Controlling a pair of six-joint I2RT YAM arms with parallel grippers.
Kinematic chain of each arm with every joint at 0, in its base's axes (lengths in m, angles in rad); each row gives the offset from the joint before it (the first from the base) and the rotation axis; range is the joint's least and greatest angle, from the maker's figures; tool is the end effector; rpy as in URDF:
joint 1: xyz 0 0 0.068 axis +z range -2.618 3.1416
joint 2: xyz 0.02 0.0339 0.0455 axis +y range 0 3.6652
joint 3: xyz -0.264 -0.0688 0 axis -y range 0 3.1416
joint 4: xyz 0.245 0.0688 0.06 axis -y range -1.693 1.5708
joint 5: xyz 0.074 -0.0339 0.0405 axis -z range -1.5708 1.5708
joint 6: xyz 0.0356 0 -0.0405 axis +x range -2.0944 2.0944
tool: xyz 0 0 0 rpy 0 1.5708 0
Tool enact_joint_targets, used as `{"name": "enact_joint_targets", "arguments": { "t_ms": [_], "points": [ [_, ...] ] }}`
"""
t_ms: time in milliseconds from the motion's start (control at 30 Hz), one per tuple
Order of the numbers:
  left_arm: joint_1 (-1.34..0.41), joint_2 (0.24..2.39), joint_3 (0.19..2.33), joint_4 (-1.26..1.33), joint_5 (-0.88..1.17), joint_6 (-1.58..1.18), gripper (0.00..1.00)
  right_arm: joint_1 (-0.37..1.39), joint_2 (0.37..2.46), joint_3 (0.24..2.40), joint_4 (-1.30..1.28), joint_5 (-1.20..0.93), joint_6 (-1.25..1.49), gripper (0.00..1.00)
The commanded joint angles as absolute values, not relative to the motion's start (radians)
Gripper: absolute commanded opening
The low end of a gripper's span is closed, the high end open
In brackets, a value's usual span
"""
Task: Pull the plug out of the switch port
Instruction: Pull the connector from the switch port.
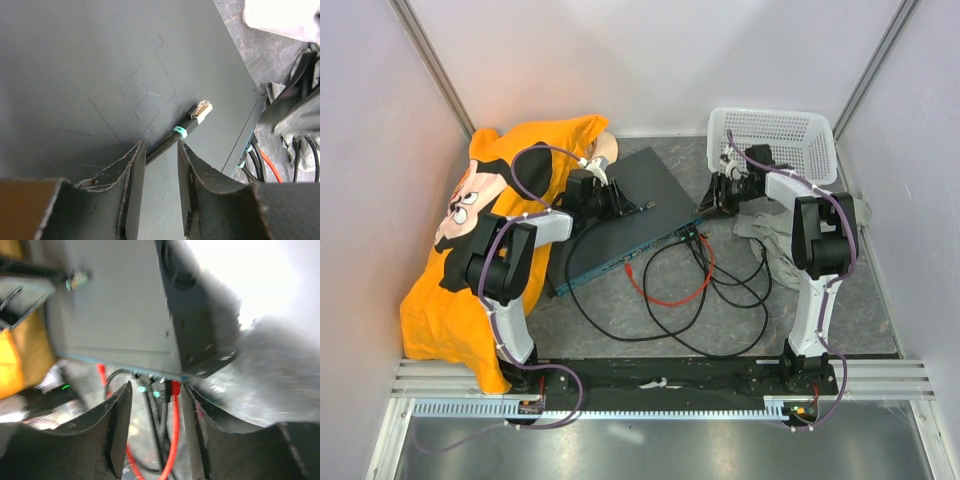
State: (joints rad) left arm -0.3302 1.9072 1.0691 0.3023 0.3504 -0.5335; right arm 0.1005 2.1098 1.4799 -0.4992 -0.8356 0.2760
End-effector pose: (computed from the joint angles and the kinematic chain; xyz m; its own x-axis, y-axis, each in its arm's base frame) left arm 0.3820 -0.1438 0.1659 -0.7127 -0.2606 -0.6512 0.2570 0.7668 -0.5882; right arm 0.4258 0.0695 0.1558 -0.9697 0.0859 -0.2286 -0.1232 0.6362 0.7616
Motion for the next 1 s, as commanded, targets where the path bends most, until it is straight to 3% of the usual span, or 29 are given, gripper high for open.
{"name": "enact_joint_targets", "arguments": {
  "t_ms": [0,133,300,367,567,967],
  "points": [
    [-0.328,1.885,1.022,0.27,0.351,-0.523,0.4,0.075,2.046,1.63,-0.635,-0.599,0.108,0.53],
    [-0.328,1.884,1.017,0.284,0.356,-0.517,0.4,0.005,2.04,1.698,-0.707,-0.393,0.048,0.55],
    [-0.328,1.884,1.019,0.31,0.353,-0.499,0.4,-0.006,1.947,1.62,-0.71,-0.513,-0.043,0.54],
    [-0.327,1.884,1.019,0.322,0.353,-0.5,0.4,0.072,1.904,1.532,-0.695,-0.561,-0.049,0.52],
    [-0.328,1.887,1.025,0.322,0.354,-0.492,0.4,0.159,1.93,1.37,-0.585,-0.706,0.089,0.5],
    [-0.328,1.868,0.997,0.307,0.339,-0.477,0.4,0.203,2.08,1.497,-0.557,-0.678,0.126,0.47]
  ]
}}
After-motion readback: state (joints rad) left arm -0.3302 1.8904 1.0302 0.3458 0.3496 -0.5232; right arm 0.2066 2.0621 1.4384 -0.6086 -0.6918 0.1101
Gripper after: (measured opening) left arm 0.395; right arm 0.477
